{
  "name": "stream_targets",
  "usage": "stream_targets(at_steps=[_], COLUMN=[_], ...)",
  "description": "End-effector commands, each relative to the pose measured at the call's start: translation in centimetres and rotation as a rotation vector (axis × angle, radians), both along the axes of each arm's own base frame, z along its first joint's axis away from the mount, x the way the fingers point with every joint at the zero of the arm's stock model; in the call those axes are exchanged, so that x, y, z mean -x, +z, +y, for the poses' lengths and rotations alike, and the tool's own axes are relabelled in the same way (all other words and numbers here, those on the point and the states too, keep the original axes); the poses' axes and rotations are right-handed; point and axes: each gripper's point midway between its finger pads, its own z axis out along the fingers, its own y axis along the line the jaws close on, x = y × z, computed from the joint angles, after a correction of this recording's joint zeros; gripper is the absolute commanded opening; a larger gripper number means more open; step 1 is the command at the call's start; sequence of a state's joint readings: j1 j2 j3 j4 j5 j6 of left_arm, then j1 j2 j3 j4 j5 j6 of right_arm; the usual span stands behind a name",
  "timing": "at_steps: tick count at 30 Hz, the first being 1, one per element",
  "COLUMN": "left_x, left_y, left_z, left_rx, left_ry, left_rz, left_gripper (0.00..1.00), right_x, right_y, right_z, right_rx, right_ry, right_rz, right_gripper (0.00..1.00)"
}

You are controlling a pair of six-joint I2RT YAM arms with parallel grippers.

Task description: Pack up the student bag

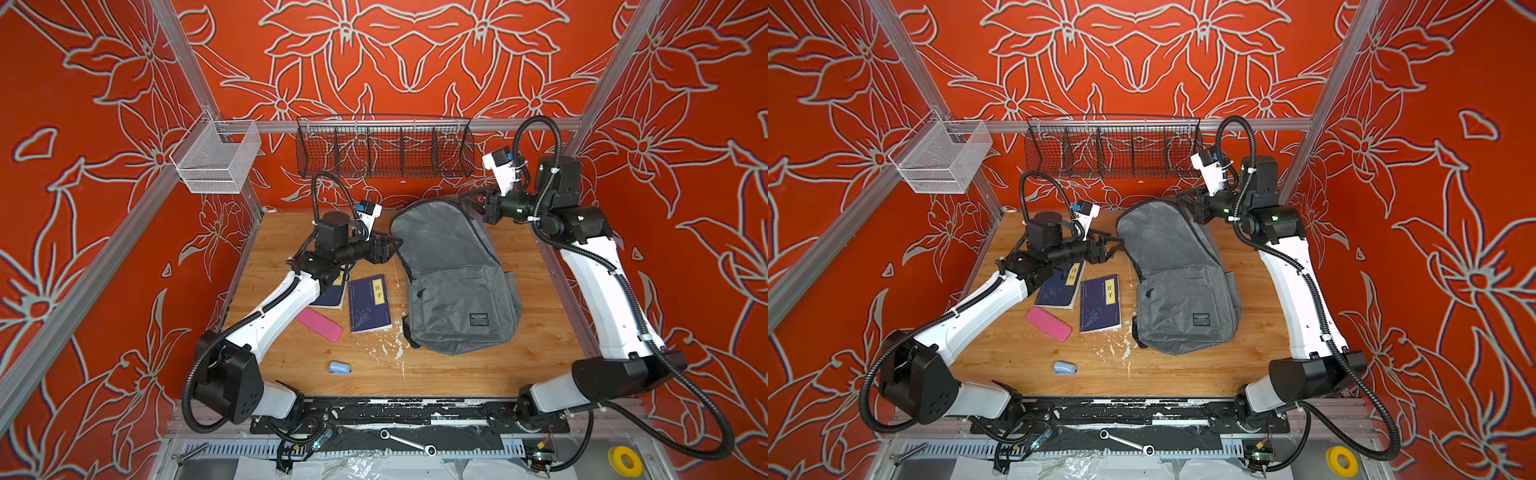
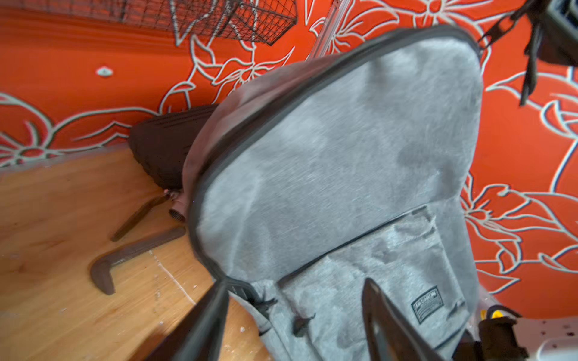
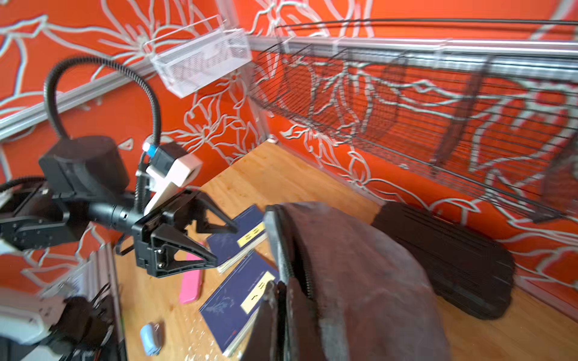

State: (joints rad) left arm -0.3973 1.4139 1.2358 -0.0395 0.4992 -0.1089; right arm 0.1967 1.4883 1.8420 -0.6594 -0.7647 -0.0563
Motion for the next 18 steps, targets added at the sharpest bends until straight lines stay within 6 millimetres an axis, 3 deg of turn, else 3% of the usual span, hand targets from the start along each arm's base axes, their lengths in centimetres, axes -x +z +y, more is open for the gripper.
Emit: stream_targets(at_steps=[1, 10, 18], left_x=[0.4, -0.3, -1.4], left_y=[3.6, 4.3, 3.4], left_z=[-0.8, -3.9, -6.6], left_rx=[-0.2, -0.435, -0.467], left_ry=[-0.044, -0.263, -0.455], left_rz=[-0.257, -0.58, -0.572], left_gripper=[0.73, 0.75, 0.67], right_x=[1.3, 1.4, 1.2], right_y=[-1.5, -3.2, -3.0], right_z=[1.4, 2.4, 3.1], right_rx=[0.048, 0.034, 0.019], right_ry=[0.078, 0.093, 0.11], right_rz=[0.022, 0.068, 0.075], right_gripper=[0.0, 0.0, 0.0])
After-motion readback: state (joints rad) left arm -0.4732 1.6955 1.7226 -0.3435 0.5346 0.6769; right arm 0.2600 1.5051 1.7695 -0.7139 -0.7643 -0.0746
